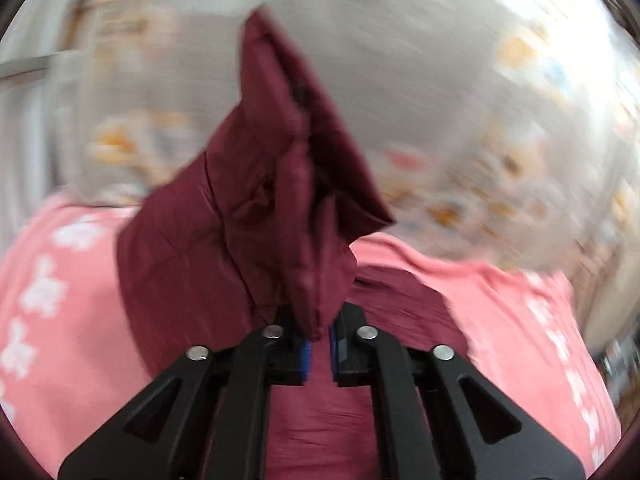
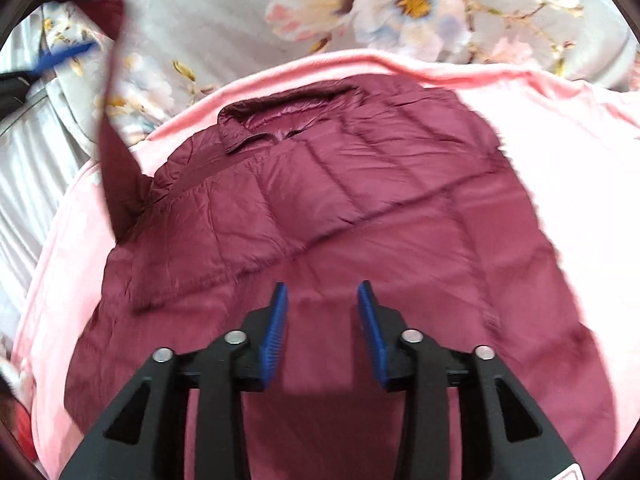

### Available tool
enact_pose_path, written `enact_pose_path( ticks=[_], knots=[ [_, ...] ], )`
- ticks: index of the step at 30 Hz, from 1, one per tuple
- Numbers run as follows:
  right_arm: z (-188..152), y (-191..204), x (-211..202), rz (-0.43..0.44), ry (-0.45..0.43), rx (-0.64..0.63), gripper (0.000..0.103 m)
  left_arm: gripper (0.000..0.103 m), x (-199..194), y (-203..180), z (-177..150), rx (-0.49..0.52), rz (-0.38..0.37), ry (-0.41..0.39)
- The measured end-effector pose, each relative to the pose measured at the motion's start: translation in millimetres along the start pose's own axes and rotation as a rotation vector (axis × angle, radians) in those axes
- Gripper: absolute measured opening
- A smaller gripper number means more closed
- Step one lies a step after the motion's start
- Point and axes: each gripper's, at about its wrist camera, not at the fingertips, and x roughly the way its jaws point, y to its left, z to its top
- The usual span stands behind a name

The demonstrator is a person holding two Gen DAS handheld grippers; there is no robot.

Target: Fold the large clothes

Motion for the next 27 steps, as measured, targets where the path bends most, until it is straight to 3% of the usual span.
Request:
enact_pose_path(
  ticks=[1,2,3,6,10,15,21,23,25,27],
  knots=[
    [-3.2,-5.4,-6.3,-0.010,-0.002,-0.005,0.045,0.038,10.1,-20.7,-10.4,0.021,-0.025,0.014],
    [-6.7,-13.0,-13.0,-0.023,-0.003,-0.009,0.046,0.070,19.3,-39.4,-24.2,0.033,-0.046,0.020],
    [-9.0,-19.0,-17.6,-0.031,-0.003,-0.010,0.046,0.080,24.5,-49.9,-36.3,0.041,-0.056,0.019],
    [-9.2,-33.3,-23.6,-0.024,0.000,0.004,0.047,0.080,37.8,-73.9,-75.5,0.106,-0.078,0.060],
    [3.5,-46.7,-17.5,0.027,0.008,0.061,0.048,0.080,46.6,-56.6,-106.9,0.067,-0.047,0.177],
    [18.9,-52.2,10.8,0.086,0.067,0.138,0.053,0.080,61.5,18.1,-119.1,-0.095,0.056,0.280],
    [25.5,-40.7,44.8,0.097,0.135,0.174,0.052,0.080,55.3,137.1,-124.9,-0.384,0.165,0.315],
    [34.2,-31.1,47.9,0.088,0.129,0.147,0.022,0.080,53.1,168.7,-130.5,-0.457,0.189,0.320],
    [47.3,-22.3,44.9,0.083,0.108,0.120,0.009,0.079,54.2,191.5,-136.3,-0.519,0.200,0.322],
    [67.1,-12.5,35.8,0.088,0.064,0.090,0.006,0.078,55.8,204.3,-139.5,-0.558,0.204,0.322]
  ],
)
